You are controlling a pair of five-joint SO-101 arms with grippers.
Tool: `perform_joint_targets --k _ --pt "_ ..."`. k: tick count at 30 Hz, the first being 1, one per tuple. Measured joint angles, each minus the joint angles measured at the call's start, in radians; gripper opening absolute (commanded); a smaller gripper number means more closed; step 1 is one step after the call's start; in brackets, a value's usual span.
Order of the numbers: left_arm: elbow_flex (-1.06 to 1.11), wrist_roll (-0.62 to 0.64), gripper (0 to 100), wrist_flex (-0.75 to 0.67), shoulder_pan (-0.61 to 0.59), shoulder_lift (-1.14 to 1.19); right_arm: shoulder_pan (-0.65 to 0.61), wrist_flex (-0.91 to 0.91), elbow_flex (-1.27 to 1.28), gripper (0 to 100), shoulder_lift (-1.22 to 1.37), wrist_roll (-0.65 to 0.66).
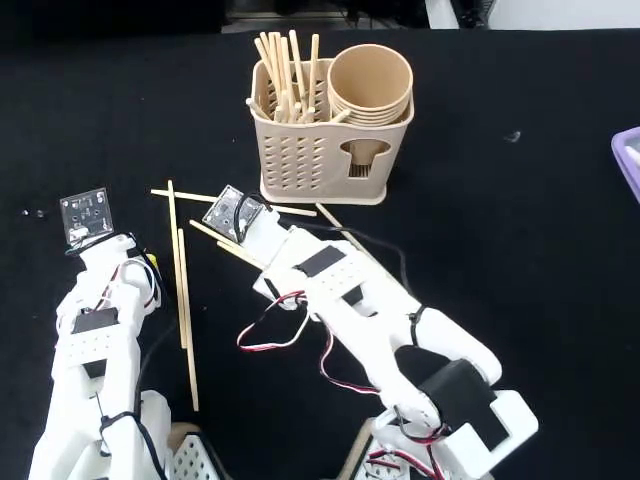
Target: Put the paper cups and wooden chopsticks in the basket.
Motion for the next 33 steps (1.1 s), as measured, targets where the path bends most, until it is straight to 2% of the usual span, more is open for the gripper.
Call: perform_joint_targets --k 3,11,13,15,21,26,33 --pt "0.0 0.0 13 0.0 0.0 0.0 0.0 0.008 -0.002 23.0 0.043 0.0" --pt "0.0 0.0 13 0.0 0.0 0.0 -0.002 0.186 -0.196 21.7 0.229 0.0" --pt "0.0 0.0 13 0.0 0.0 0.0 -0.002 0.222 -0.239 14.4 0.259 0.0" --pt "0.0 0.0 13 0.0 0.0 0.0 -0.002 0.253 -0.272 0.8 0.284 0.003" --pt "0.0 0.0 13 0.0 0.0 0.0 0.005 0.29 -0.319 1.0 0.31 0.083" --pt "0.0 0.0 13 0.0 0.0 0.0 0.052 0.295 -0.279 1.0 0.239 0.083" --pt "0.0 0.0 13 0.0 0.0 0.0 0.08 0.227 -0.023 1.0 -0.101 0.086"
